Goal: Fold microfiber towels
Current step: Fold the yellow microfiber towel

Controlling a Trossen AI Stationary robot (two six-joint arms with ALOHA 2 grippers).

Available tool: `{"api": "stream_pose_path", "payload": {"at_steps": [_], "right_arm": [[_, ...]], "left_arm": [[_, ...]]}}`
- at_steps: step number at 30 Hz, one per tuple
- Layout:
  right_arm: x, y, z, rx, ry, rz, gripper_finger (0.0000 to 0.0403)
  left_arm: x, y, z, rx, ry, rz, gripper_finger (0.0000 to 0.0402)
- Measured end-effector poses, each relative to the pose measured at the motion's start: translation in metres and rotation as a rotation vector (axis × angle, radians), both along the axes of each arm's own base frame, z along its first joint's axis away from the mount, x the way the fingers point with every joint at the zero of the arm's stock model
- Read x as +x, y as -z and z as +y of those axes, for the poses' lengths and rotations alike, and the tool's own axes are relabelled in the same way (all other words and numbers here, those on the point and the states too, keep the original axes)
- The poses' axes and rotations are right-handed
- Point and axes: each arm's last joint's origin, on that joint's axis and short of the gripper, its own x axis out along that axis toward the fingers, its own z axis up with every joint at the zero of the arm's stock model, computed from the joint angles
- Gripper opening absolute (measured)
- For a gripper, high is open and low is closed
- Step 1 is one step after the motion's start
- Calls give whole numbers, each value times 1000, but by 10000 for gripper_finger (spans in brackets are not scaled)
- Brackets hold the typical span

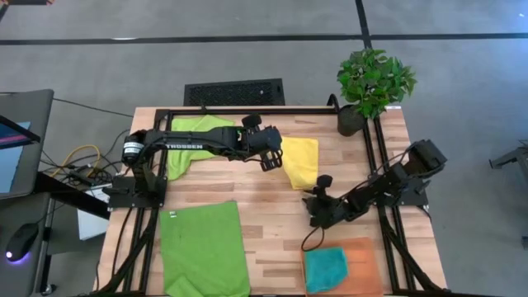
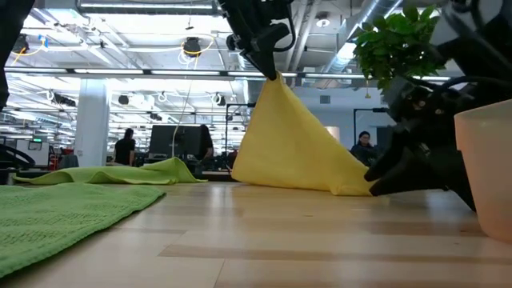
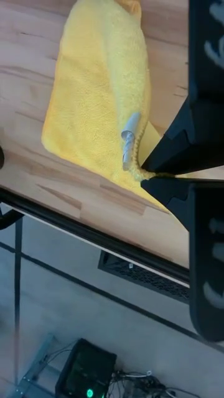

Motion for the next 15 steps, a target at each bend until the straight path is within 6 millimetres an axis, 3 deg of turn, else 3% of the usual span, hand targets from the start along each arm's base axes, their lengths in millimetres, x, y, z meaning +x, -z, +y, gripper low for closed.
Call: {"api": "stream_pose_path", "payload": {"at_steps": [5,15], "right_arm": [[8,-1,-7,-10,-16,-10,171],[21,-2,-43,81,54,18,171]], "left_arm": [[0,0,-1,-25,20,-2,0],[0,0,-1,-33,27,-3,0]]}}
